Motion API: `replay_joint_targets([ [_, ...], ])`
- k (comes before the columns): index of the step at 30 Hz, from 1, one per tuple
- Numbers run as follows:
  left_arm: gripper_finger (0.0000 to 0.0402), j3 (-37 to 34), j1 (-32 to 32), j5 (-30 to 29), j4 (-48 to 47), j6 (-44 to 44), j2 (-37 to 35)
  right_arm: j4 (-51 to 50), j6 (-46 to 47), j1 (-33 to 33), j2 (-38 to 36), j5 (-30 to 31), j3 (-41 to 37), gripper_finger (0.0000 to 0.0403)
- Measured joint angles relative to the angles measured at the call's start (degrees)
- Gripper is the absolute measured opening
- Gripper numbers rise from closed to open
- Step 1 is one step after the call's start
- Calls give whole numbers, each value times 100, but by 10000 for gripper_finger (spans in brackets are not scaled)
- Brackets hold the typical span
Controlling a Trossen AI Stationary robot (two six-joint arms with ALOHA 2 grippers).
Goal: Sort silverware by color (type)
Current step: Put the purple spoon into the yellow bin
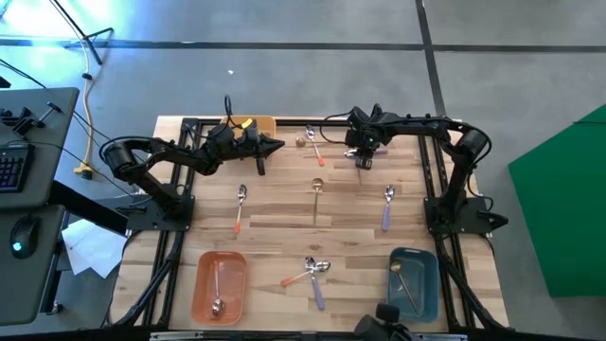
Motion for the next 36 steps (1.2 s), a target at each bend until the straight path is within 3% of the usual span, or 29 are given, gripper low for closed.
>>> replay_joint_targets([
  [5, 1, -2, 2, -23, 24, -9, 0, -99, 98, 23, -1, 86, 0, 10],
  [13, 1, -174, 110, -203, 162, -61, -97, -176, 369, 109, -482, 209, 0, 2],
  [20, 1, -602, 433, -205, 177, -63, -871, -112, 942, 344, -1377, -32, 2, 0],
  [25, 1, -831, 567, -198, 171, -63, -1351, -177, 1251, 574, -1562, -77, 11, 1],
  [29, 1, -939, 592, -195, 151, -61, -1555, -533, 1285, 477, -1310, 20, 11, 26],
  [36, 1, -944, 592, -195, 133, -62, -1554, -531, 840, 73, -503, 27, 11, 133],
])
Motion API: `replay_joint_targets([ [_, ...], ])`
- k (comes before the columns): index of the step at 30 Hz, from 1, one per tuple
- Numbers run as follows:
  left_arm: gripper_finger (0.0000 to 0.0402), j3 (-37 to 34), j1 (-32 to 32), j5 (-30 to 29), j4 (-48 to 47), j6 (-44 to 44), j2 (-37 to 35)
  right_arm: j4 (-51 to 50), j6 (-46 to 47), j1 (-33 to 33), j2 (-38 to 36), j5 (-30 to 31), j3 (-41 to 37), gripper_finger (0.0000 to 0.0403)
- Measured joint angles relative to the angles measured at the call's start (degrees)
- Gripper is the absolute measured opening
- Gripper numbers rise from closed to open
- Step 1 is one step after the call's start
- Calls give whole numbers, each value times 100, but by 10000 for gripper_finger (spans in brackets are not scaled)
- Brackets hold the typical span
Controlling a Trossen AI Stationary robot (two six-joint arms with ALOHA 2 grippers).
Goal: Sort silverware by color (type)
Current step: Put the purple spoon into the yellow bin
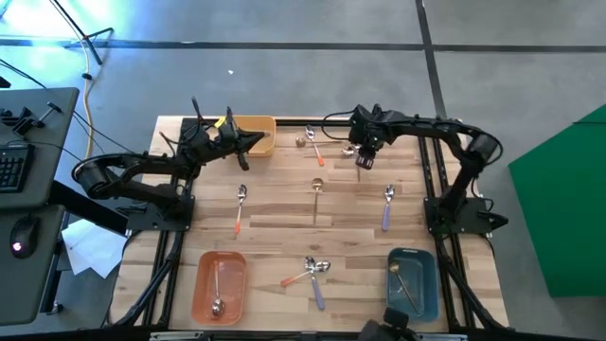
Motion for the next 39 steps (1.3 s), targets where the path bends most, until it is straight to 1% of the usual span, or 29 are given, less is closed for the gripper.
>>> replay_joint_targets([
  [3, 1, 0, -2, 0, 0, 1, 0, 153, -210, -177, 217, 49, 0, 171],
  [5, 1, 0, 0, 0, 0, 12, 0, 287, -345, -261, 289, 148, -2, 186],
  [8, 1, 0, -2, 0, 0, 49, 0, 432, -526, -359, 323, 154, -2, 193],
  [11, 1, 1, -2, 0, -2, 49, 0, 490, -575, -453, 365, 119, -2, 189],
  [15, 1, 2, -2, 0, -9, 52, 0, 426, -607, -536, 498, -6, 3, 175],
  [18, 1, 4, -2, 0, -15, 54, 0, 428, -771, -526, 538, 70, 17, 166],
  [23, 1, 4, -4, 0, -22, 60, 0, 432, -898, -528, 543, 17, 15, 144],
  [34, 1, 4, -2, 2, -22, 60, 2, 315, -1035, -523, 544, -98, 11, 49],
  [37, 1, 4, -3, 2, -22, 59, 2, 249, -1045, -525, 471, 38, 9, 23],
  [39, 1, 4, -2, 2, -20, 56, 2, 218, -1014, -519, 374, 36, 1, 12],
])
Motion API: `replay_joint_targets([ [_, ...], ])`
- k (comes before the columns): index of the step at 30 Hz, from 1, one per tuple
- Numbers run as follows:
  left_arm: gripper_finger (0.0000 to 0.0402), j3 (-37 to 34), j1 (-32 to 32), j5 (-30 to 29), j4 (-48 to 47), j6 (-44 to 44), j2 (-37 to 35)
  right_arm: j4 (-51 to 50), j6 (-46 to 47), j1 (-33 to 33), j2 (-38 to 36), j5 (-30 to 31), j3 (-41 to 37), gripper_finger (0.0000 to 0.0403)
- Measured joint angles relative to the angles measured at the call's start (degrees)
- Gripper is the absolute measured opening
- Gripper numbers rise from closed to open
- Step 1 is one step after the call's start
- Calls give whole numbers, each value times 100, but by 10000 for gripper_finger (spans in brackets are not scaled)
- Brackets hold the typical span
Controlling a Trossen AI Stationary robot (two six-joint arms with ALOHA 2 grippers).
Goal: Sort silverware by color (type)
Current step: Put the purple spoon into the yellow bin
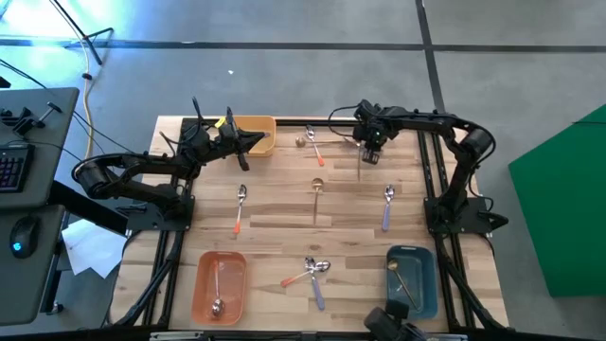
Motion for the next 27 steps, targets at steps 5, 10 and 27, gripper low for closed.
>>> replay_joint_targets([
  [5, 1, 0, 0, 0, 0, -11, 0, -135, 177, 36, -367, -164, -17, 7],
  [10, 1, 0, 0, 41, 3, -114, 0, -298, 530, 152, -841, -296, -14, 6],
  [27, 1, 2, 0, 461, 291, -358, 2, 2295, 2257, 1806, -1443, -620, -12, 5],
])
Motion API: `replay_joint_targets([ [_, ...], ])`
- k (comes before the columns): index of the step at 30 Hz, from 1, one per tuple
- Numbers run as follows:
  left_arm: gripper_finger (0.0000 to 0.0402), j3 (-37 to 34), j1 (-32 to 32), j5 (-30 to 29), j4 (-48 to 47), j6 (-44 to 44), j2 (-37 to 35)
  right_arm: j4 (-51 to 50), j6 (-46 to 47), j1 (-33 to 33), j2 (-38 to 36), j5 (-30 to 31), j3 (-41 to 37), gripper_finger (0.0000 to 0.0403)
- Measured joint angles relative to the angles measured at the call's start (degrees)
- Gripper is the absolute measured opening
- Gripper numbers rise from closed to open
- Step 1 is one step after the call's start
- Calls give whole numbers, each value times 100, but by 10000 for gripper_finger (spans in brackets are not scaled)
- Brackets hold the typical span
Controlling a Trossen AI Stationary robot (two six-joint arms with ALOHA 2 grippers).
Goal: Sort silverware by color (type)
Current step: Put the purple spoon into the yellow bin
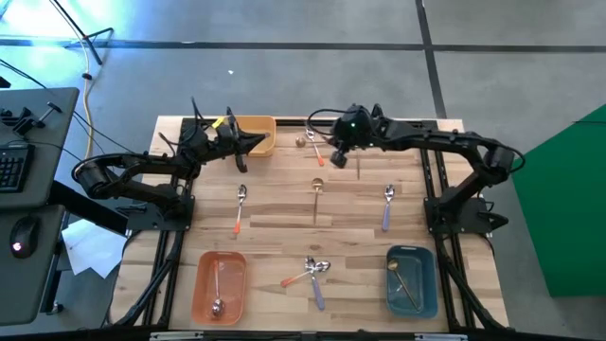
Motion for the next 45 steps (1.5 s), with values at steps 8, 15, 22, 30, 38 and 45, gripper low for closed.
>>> replay_joint_targets([
  [8, 1, 0, 0, -27, 160, -103, 0, 1514, 693, 307, 21, 65, 4, 5],
  [15, 12, 83, -116, -19, 173, -400, 0, 2173, 705, 523, 21, -190, 7, 5],
  [22, 77, 496, -867, 149, 164, -330, 0, 2537, 443, 941, 21, -484, 9, 5],
  [30, 149, 931, -1202, -83, 91, -554, 0, 2925, 142, 1368, 23, -515, 9, 5],
  [38, 161, 1238, -1473, 535, 79, -643, 89, 3087, -39, 1513, 25, -630, 9, 5],
  [45, 150, 1509, -1670, 527, 78, -506, 434, 3086, -61, 1535, 25, -731, 9, 5],
])
